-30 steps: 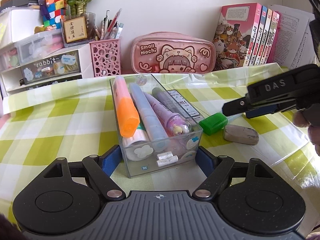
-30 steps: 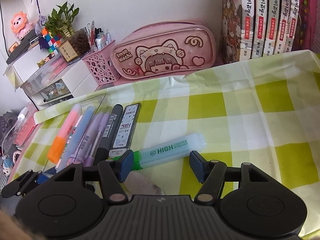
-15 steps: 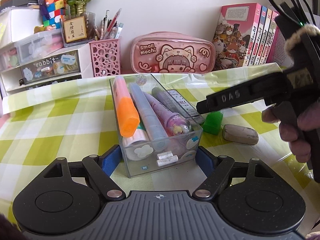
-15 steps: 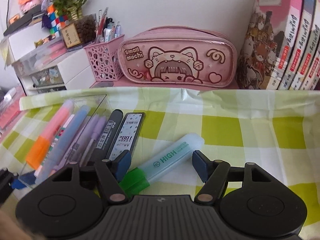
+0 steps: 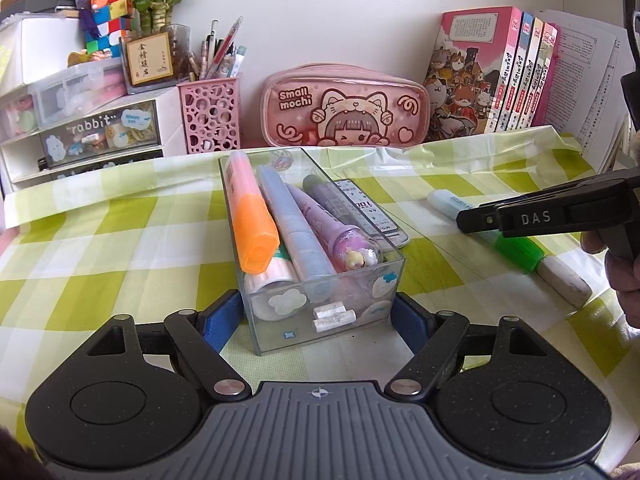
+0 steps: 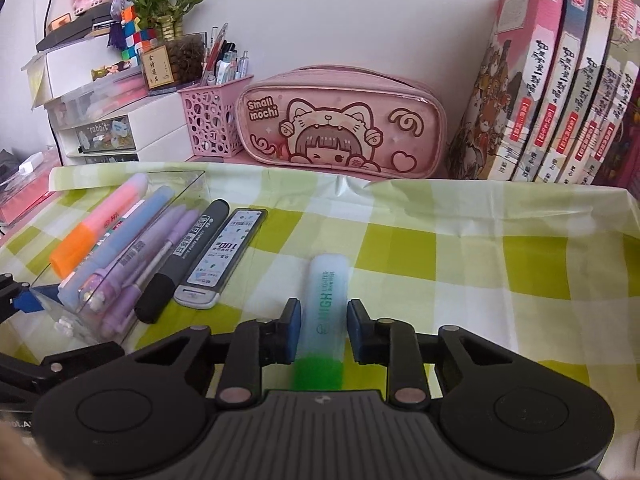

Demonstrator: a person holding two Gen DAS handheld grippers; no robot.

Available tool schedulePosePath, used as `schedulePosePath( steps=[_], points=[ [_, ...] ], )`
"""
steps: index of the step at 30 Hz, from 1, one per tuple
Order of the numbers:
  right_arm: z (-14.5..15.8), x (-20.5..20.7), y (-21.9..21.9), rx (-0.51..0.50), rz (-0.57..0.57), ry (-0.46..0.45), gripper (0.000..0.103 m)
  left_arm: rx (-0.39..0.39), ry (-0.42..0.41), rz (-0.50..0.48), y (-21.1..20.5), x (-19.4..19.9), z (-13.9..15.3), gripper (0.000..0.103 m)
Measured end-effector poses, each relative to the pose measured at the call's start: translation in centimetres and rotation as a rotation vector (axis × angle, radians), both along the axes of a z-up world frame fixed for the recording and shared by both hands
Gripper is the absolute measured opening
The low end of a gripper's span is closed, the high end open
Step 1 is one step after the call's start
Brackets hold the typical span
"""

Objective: Organize stationery
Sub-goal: 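Close the right gripper on the green highlighter and lift it, then lower the green highlighter into the clear box and open the right gripper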

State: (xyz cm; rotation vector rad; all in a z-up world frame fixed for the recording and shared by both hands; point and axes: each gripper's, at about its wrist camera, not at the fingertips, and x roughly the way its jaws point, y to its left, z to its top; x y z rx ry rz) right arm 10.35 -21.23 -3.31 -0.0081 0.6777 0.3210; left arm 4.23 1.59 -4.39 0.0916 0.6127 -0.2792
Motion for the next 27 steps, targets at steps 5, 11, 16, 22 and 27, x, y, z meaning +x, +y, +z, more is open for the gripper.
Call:
schedulePosePath(
  steps=[5,11,16,22,27],
  points=[
    [0.1,-0.1,0.0,0.019,-0.034,0.008,0.026,0.000,0.000,0.000,0.0,0.0,0.0,0.078],
    [0.7,0.8,-0.2,0.125,-0.083,0.088,0.026,0.000,0.000,0.000,0.0,0.0,0.0,0.078],
    [1.7,0.9,0.1,0.238,-0.076,0.123,0.026,0.000,0.000,0.000,0.0,0.0,0.0,0.078],
    [2.9,1.4,1.8,0.358,-0.013,0.151,0.026,0.000,0.000,0.000,0.0,0.0,0.0,0.078],
    [3.7,1.9,3.4,0.433,0.012,0.166,0.026,-0.001,0.000,0.000,0.0,0.0,0.0,0.078]
  ],
)
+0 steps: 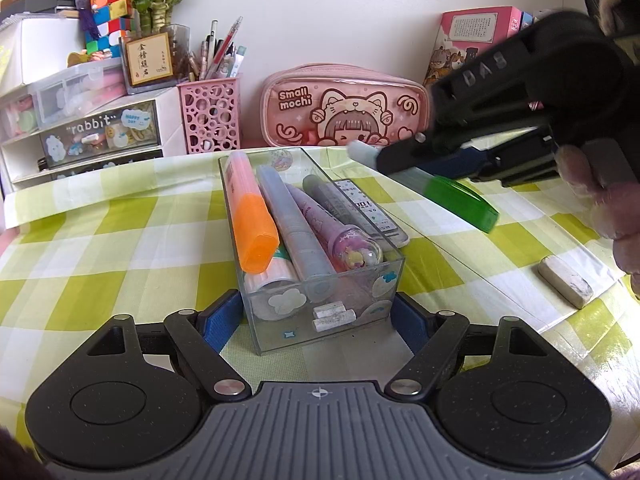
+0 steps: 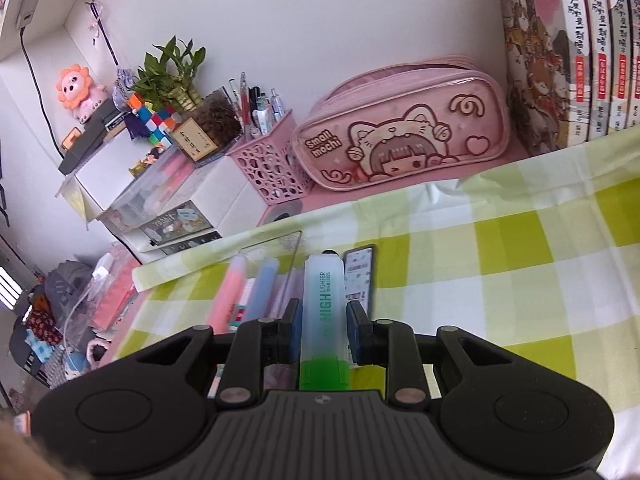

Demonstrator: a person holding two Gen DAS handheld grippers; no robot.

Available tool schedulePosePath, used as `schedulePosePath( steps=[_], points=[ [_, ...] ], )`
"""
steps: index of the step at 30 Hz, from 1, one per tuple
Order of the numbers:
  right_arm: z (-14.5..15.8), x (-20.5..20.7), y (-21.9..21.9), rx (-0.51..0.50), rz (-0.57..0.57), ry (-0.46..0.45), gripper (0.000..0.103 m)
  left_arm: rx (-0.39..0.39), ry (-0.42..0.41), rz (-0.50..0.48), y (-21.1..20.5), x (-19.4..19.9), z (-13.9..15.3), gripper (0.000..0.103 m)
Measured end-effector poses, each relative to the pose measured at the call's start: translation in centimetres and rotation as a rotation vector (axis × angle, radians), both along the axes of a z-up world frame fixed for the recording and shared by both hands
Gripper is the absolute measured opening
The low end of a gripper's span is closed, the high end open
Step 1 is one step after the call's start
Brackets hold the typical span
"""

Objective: Organize stationery
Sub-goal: 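Lower the green highlighter into the clear box and open the right gripper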

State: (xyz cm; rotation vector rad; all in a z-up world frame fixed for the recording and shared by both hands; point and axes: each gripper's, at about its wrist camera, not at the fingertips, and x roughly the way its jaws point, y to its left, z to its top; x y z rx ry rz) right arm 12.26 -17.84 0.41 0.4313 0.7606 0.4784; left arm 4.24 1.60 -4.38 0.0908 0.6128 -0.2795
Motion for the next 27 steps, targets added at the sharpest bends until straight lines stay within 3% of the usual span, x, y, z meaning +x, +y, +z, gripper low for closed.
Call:
schedulePosePath(
  steps=[12,27],
  points=[
    [0.5,1.7,3.6,0.065,0.007,0.022,0.026,0.000,0.000,0.000,0.0,0.0,0.0,0.078],
    [-0.5,3.3,5.6,0.011,-0.033,0.037,0.026,0.000,0.000,0.001,0.0,0.0,0.0,0.078]
  ],
)
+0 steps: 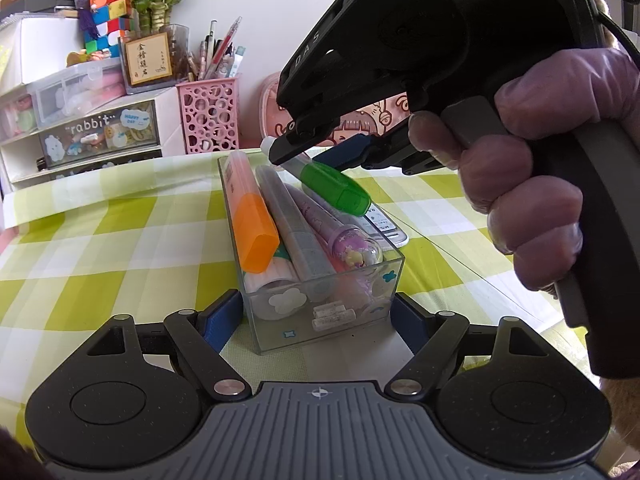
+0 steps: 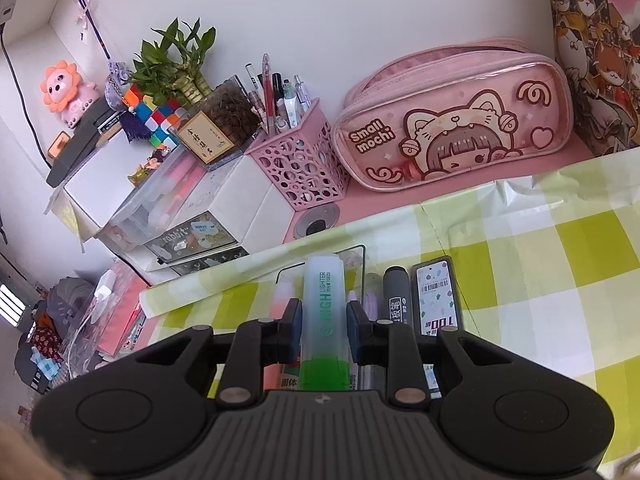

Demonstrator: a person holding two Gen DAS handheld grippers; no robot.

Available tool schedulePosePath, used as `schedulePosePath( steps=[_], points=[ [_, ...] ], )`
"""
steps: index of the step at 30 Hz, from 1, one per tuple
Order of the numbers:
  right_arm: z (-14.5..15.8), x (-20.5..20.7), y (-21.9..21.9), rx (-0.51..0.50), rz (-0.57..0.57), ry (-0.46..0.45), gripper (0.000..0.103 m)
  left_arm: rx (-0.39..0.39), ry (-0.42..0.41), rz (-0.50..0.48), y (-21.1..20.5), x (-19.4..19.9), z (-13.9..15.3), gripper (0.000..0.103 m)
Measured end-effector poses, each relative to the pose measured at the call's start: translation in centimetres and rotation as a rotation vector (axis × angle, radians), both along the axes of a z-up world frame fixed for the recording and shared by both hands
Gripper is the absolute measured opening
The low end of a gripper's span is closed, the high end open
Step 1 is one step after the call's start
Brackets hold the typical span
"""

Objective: Organize stationery
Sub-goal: 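Lower the green highlighter into the clear box and open the right gripper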

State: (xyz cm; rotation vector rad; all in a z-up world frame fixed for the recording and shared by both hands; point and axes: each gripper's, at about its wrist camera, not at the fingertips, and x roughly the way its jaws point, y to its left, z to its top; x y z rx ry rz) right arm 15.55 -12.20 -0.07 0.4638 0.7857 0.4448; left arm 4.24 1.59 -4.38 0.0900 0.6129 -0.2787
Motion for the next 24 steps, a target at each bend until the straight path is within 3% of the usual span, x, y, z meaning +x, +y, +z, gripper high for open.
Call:
schedulePosePath(
  steps=[15,24],
  points=[
    [0.7,-0.8,-1.1,0.000,-0.009,-0.025,0.029,0.000,0.000,0.000,0.0,0.0,0.0,0.078],
    [0.9,-1.9,-3.4,-0.053,-0.049,-0.060,0.041,0.000,0.000,0.000,0.0,0.0,0.0,0.079]
  ],
)
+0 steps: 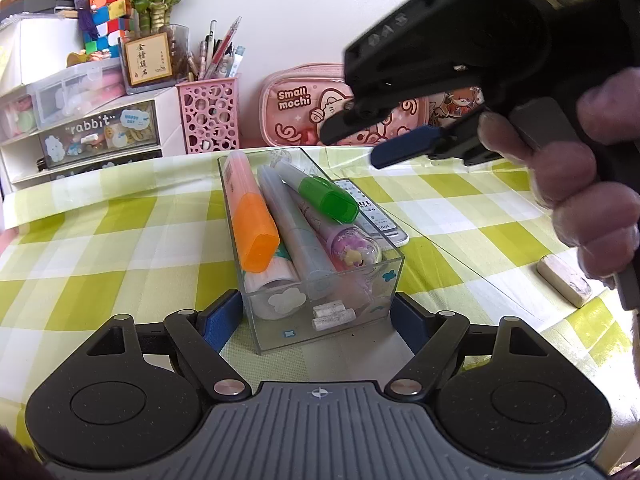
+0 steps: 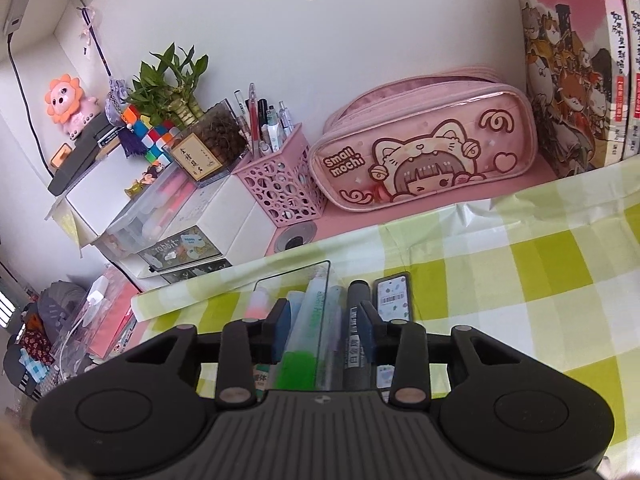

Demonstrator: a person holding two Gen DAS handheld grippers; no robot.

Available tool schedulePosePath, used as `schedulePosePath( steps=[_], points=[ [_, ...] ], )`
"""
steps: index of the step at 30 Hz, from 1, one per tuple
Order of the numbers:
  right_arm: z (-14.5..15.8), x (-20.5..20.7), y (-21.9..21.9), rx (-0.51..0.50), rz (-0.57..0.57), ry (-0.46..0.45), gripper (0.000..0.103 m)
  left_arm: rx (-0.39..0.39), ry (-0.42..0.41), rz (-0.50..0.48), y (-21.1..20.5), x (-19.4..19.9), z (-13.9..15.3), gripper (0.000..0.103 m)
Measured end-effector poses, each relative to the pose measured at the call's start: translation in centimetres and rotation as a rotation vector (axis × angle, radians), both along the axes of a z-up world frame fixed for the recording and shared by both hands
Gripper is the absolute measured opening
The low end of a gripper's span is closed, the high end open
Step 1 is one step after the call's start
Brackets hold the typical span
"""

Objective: Organize stationery
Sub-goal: 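Lower the green highlighter into the clear box and open the right gripper, then move the right gripper to the black marker beside the box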

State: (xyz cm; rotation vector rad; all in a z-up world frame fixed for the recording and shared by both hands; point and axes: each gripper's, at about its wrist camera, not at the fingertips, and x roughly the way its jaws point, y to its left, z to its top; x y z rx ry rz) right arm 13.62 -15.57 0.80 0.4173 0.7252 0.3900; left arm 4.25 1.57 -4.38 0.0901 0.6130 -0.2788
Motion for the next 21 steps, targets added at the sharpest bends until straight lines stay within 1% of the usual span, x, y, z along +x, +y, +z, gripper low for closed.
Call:
schedulePosePath(
  steps=[6,10,11,13,21],
  points=[
    [-1.0,-1.2,-1.7,-0.050,-0.027,0.005,0.048,0.000,-0.001,0.001,0.0,0.0,0.0,0.079],
    [-1.8,-2.4,-2.5,-0.081,-0.030,0.012,0.056,-0.002,-0.007,0.005,-0.1,0.0,-0.1,0.078],
    [-1.9,-2.6,-2.6,-0.090,-0.028,0.008,0.060,-0.002,-0.008,0.006,-0.1,-0.1,-0.1,0.078],
    [-2.1,-3.0,-2.8,-0.108,-0.024,-0.003,0.063,-0.006,-0.007,0.011,0.0,-0.1,-0.1,0.077],
    [-2.9,-3.9,-1.9,-0.165,0.024,-0.036,0.064,0.033,-0.009,0.067,0.2,-0.6,0.3,0.073]
  ],
)
